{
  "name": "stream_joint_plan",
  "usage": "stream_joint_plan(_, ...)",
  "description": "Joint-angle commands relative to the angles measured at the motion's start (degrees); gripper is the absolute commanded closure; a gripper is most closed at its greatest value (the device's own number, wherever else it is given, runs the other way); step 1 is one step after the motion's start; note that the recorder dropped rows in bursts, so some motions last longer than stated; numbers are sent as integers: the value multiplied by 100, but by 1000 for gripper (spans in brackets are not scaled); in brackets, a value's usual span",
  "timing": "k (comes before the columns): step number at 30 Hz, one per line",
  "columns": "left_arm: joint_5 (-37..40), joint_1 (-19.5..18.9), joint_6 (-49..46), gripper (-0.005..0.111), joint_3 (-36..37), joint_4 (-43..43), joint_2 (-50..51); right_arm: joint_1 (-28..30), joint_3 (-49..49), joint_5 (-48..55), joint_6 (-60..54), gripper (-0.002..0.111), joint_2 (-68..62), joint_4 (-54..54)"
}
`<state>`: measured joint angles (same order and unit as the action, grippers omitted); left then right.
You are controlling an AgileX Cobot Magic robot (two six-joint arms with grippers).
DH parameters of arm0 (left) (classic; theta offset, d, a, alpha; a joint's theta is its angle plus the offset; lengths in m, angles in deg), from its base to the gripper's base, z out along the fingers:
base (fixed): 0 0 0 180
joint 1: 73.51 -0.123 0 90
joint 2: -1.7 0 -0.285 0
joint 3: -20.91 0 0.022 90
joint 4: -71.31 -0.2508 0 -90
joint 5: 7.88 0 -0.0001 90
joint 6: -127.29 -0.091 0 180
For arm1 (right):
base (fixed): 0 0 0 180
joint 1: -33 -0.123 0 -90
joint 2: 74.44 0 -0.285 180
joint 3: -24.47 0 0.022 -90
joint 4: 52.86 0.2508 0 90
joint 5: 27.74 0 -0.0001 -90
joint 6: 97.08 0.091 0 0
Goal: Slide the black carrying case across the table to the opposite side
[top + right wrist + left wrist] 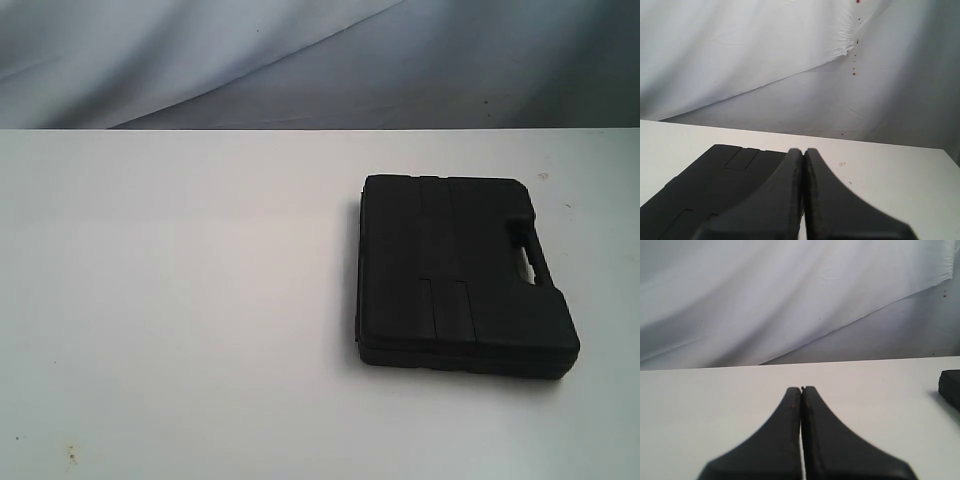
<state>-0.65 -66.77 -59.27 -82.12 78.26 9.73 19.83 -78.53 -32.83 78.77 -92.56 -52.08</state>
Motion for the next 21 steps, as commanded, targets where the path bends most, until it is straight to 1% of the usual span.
stream_joint_plan(1,13,-17,14,107,25,-8,-24,0,22,0,-31,108,12,17)
stream_joint_plan(4,13,-17,14,107,25,-8,-24,-392,22,-10,-31,108,12,17)
stream_joint_plan(11,13,-17,14,107,25,-8,-24,-467,22,-10,-31,108,12,17)
stream_joint_plan(16,13,-17,14,107,25,-8,-24,-221,22,-10,-16,108,310,17)
stream_joint_plan(21,13,-17,14,107,25,-8,-24,129,22,-10,-15,108,1033,17)
